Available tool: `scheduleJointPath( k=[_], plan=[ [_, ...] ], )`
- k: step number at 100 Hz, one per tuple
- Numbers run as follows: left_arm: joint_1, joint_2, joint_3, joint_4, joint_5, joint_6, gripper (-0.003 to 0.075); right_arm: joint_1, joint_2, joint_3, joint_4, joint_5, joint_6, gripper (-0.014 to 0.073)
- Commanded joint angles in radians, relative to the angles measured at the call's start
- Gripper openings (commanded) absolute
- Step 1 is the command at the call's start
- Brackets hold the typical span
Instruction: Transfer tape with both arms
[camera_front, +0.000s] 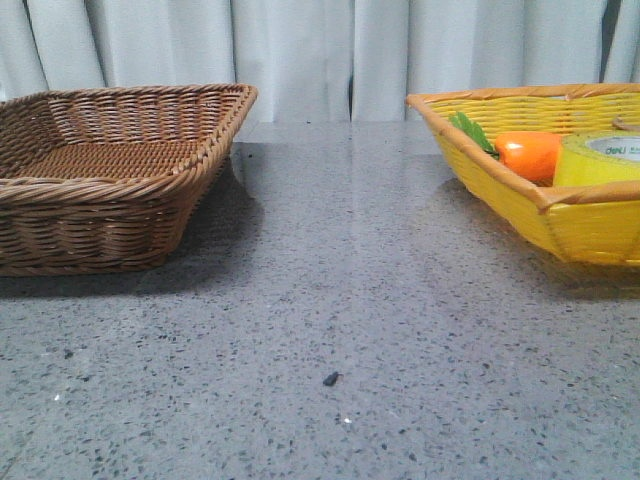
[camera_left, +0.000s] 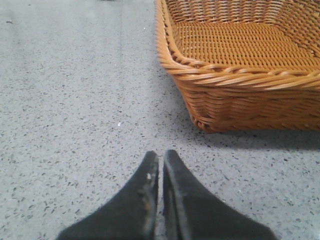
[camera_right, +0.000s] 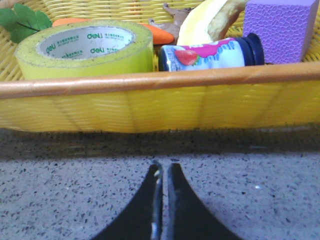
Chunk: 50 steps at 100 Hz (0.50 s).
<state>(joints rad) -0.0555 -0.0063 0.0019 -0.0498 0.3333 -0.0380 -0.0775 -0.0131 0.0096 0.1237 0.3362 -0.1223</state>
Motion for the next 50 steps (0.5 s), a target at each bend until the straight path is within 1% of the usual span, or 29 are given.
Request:
scheduleJointPath(
  k=[1,26,38,50],
  plan=[
    [-0.004,-0.03,0.01,-0.01,-0.048,-0.008,-0.0021,-0.004,-0.017,0.023,0.0,-0.018,-0.012,-0.0074],
    [-0.004,-0.03,0.01,0.0,-0.052,-0.003,-0.002,-0.004,-0.017,0.023,0.0,-0.018,-0.012,-0.0074],
    [-0.004,-0.03,0.01,0.124,-0.111,0.009,-0.0021,-0.004,-0.017,0.023,0.0,-0.018,-0.012,-0.0074],
    [-0.004,-0.03,0.01,0.111,-0.163,0.009,-0.0021,-0.004,-0.017,0.023,0.0,-0.018,-0.012,-0.0074]
  ],
)
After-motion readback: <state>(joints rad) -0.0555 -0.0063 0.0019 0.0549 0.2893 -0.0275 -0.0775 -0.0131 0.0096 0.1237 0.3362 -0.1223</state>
